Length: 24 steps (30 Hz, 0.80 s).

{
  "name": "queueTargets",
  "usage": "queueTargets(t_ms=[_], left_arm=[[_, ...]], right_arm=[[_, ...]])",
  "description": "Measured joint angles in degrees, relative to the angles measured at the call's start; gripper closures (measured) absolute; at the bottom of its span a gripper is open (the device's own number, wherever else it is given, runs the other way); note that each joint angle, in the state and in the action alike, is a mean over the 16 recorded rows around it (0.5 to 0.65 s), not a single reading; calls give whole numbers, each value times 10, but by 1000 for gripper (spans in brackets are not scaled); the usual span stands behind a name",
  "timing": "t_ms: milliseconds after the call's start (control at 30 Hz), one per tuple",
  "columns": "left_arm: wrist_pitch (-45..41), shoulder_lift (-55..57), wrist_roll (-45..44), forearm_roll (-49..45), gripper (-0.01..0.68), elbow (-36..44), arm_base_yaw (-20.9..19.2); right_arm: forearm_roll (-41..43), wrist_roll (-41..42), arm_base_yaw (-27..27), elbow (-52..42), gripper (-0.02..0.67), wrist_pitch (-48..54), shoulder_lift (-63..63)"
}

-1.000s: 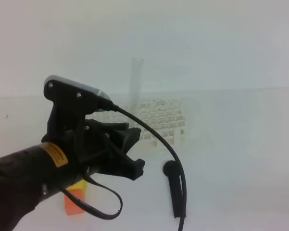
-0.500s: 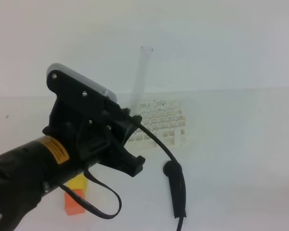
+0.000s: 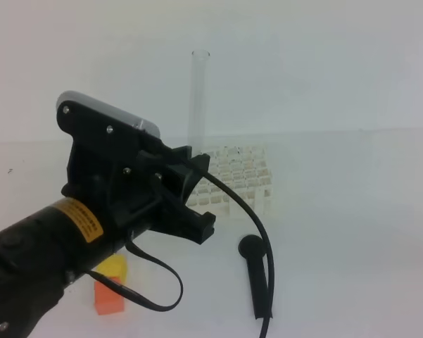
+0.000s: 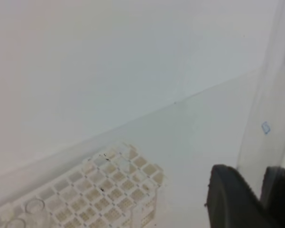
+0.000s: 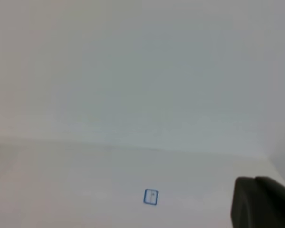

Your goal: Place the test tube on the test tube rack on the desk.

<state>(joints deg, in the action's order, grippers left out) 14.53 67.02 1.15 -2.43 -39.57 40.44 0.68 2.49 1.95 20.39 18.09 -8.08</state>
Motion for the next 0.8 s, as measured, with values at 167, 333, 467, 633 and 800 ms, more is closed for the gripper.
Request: queueTargets(t_ms=[167,333,467,633,800], left_arm=[[47,0,44,-14,673,32,0],[104,-1,90,-25,673,78,-1],[150,-1,123,-40,673,114,-1],[191,0,144,-54,673,141,0],[207,0,153,-65,673,146,0]], right_arm=[[-129,158,-17,39,650,32,-70],[-301,355,-57,59,650,42,-133],[-446,522,-100,63,650,52,-173],[-604,702,-145,63,650,67,-214],[-735,817,-170,63,650,77,-254]])
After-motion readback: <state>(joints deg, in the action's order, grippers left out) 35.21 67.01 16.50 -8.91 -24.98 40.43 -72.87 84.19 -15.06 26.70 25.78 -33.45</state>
